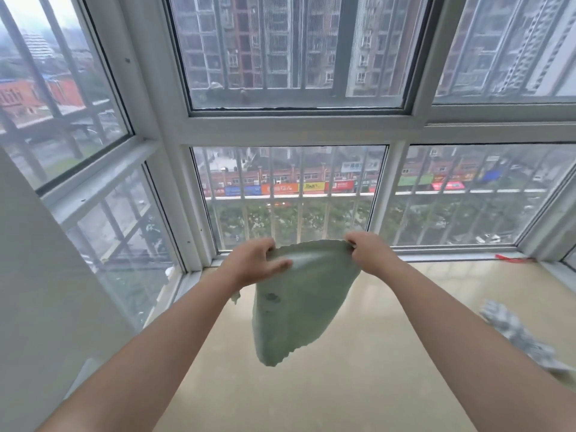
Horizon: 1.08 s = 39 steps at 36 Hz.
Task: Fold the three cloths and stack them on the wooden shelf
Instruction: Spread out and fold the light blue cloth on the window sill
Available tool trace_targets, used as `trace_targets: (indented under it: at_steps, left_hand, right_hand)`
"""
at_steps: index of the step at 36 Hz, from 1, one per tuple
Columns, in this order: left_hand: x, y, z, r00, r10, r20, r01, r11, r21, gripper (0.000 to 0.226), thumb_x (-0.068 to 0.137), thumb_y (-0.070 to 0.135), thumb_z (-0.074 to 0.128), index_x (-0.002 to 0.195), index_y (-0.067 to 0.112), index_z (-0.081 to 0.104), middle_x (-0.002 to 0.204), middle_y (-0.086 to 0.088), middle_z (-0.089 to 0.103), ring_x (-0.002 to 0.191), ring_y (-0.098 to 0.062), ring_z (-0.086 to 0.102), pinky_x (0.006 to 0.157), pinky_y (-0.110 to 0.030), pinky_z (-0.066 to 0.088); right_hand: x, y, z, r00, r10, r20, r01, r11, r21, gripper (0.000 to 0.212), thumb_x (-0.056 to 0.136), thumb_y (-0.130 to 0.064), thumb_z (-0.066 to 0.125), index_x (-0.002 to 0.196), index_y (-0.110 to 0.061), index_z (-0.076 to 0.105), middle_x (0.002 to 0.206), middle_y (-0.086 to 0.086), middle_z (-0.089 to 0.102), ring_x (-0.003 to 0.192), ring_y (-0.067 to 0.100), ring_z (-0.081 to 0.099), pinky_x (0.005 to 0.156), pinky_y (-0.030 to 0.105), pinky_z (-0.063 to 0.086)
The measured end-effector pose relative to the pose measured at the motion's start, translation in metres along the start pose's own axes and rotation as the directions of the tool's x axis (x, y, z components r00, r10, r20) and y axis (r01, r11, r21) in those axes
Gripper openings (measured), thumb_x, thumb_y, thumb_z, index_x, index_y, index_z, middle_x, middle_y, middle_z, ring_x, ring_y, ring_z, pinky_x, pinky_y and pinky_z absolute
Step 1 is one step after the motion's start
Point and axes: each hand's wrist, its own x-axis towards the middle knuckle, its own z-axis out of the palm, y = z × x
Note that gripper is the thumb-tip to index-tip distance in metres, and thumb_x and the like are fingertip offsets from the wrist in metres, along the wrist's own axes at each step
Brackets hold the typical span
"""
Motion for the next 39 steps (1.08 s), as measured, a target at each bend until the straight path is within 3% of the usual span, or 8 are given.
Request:
trace_targets:
  at_steps: [5, 10, 14, 22, 26, 30, 33, 39]
  left_hand:
    - [0.002, 0.007, -0.01, 0.993, -0.04, 0.109, 0.037, 0.999, 0.028, 0.027, 0.085, 0.024, 0.064, 0.071, 0.014, 0.043, 0.074, -0.001, 0.047, 0.073, -0.02, 0.045, 0.062, -0.029, 0.032]
    - [0.001, 0.007, -0.013, 0.991, -0.072, 0.115, 0.081, 0.994, -0.07, 0.02, 0.084, 0.019, 0.064, 0.088, 0.0, 0.058, 0.084, -0.012, 0.058, 0.075, -0.021, 0.051, 0.066, -0.03, 0.038]
    - [-0.001, 0.006, -0.014, 0.99, -0.087, 0.109, 0.097, 0.991, -0.09, 0.022, 0.085, 0.017, 0.063, 0.068, 0.017, 0.049, 0.068, 0.002, 0.048, 0.062, -0.011, 0.044, 0.056, -0.024, 0.032]
    - [-0.005, 0.002, -0.02, 0.995, -0.089, 0.051, 0.093, 0.994, -0.066, 0.033, 0.091, 0.011, 0.053, 0.061, 0.018, 0.04, 0.061, 0.002, 0.041, 0.061, -0.016, 0.039, 0.053, -0.023, 0.027]
    - [-0.006, -0.002, -0.024, 0.988, -0.142, 0.057, 0.147, 0.984, -0.099, 0.018, 0.09, 0.006, 0.048, 0.074, 0.004, 0.056, 0.07, -0.007, 0.052, 0.067, -0.019, 0.043, 0.062, -0.027, 0.031]
    - [-0.007, -0.003, -0.027, 0.985, -0.166, 0.053, 0.171, 0.981, -0.088, 0.034, 0.085, -0.004, 0.04, 0.061, 0.018, 0.045, 0.063, -0.001, 0.048, 0.065, -0.019, 0.044, 0.06, -0.027, 0.031]
    - [-0.008, -0.005, -0.027, 0.979, -0.198, 0.04, 0.201, 0.975, -0.09, 0.03, 0.08, -0.01, 0.037, 0.066, 0.014, 0.05, 0.066, 0.0, 0.048, 0.07, -0.02, 0.045, 0.059, -0.026, 0.032]
    - [-0.008, -0.009, -0.023, 0.978, -0.208, -0.012, 0.207, 0.977, -0.049, 0.018, 0.088, 0.0, 0.043, 0.077, 0.002, 0.056, 0.069, -0.004, 0.049, 0.074, -0.021, 0.046, 0.054, -0.026, 0.031]
  right_hand:
    - [0.002, 0.007, -0.004, 0.997, 0.034, -0.063, -0.024, 0.989, 0.146, 0.027, 0.079, 0.007, 0.032, 0.072, -0.012, 0.049, 0.076, 0.005, 0.051, 0.081, 0.025, 0.046, 0.062, 0.03, 0.033]
    - [-0.004, 0.009, -0.009, 0.994, 0.002, -0.106, 0.025, 0.969, 0.246, 0.029, 0.092, -0.008, 0.034, 0.064, -0.013, 0.033, 0.065, 0.003, 0.037, 0.067, 0.021, 0.036, 0.059, 0.033, 0.025]
    - [-0.008, 0.009, -0.014, 0.996, -0.033, -0.087, 0.045, 0.988, 0.149, 0.037, 0.094, -0.029, 0.048, 0.063, -0.016, 0.032, 0.062, 0.0, 0.038, 0.06, 0.018, 0.037, 0.055, 0.031, 0.026]
    - [-0.009, 0.011, -0.019, 0.987, -0.027, -0.157, 0.031, 0.999, 0.02, 0.034, 0.1, -0.024, 0.037, 0.07, -0.008, 0.042, 0.064, 0.005, 0.042, 0.073, 0.025, 0.043, 0.062, 0.031, 0.028]
    - [-0.007, 0.014, -0.019, 0.984, -0.024, -0.178, 0.023, 1.0, -0.006, 0.035, 0.099, -0.02, 0.039, 0.067, -0.006, 0.044, 0.068, 0.007, 0.042, 0.075, 0.026, 0.044, 0.064, 0.03, 0.029]
    - [-0.004, 0.019, -0.02, 0.986, -0.002, -0.168, 0.0, 1.0, -0.007, 0.031, 0.098, -0.019, 0.042, 0.083, 0.003, 0.059, 0.081, 0.017, 0.055, 0.078, 0.026, 0.046, 0.066, 0.031, 0.032]
    - [-0.001, 0.025, -0.019, 0.983, -0.002, -0.185, -0.001, 1.0, -0.018, 0.032, 0.095, -0.013, 0.045, 0.063, -0.011, 0.045, 0.071, 0.007, 0.049, 0.077, 0.025, 0.044, 0.064, 0.031, 0.03]
    - [-0.001, 0.033, -0.016, 0.982, 0.001, -0.187, 0.0, 1.0, 0.006, 0.033, 0.092, -0.007, 0.046, 0.063, -0.021, 0.039, 0.078, 0.006, 0.05, 0.079, 0.024, 0.044, 0.065, 0.03, 0.03]
